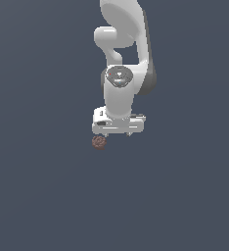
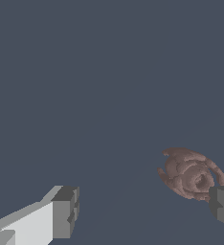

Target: Pick up the object and move it to a goal position.

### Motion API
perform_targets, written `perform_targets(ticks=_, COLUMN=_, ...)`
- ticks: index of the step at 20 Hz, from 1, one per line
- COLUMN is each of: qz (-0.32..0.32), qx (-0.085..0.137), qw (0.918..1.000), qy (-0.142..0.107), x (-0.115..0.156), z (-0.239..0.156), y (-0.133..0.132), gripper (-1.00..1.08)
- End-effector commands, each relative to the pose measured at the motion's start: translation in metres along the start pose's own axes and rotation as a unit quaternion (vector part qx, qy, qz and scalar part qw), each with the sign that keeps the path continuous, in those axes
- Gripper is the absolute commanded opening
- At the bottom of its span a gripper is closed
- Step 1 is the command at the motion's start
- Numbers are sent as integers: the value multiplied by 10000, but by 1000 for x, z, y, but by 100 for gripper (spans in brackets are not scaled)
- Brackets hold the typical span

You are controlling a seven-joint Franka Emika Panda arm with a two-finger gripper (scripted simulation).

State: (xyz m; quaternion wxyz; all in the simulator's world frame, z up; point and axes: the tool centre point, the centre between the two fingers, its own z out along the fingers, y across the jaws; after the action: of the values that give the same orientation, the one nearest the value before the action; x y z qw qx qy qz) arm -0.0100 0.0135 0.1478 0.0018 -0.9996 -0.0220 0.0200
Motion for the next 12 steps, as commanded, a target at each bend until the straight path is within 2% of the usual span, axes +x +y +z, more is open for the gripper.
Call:
perform_targets(ticks=1, qz=0, qx=0, qw=10000, qy=0, x=0, z=0, y=0, gripper=100)
perform_targets(ticks=12, qz=-192, qx=6, qw=9996, qy=222, x=9, z=-19, y=-12, gripper=100)
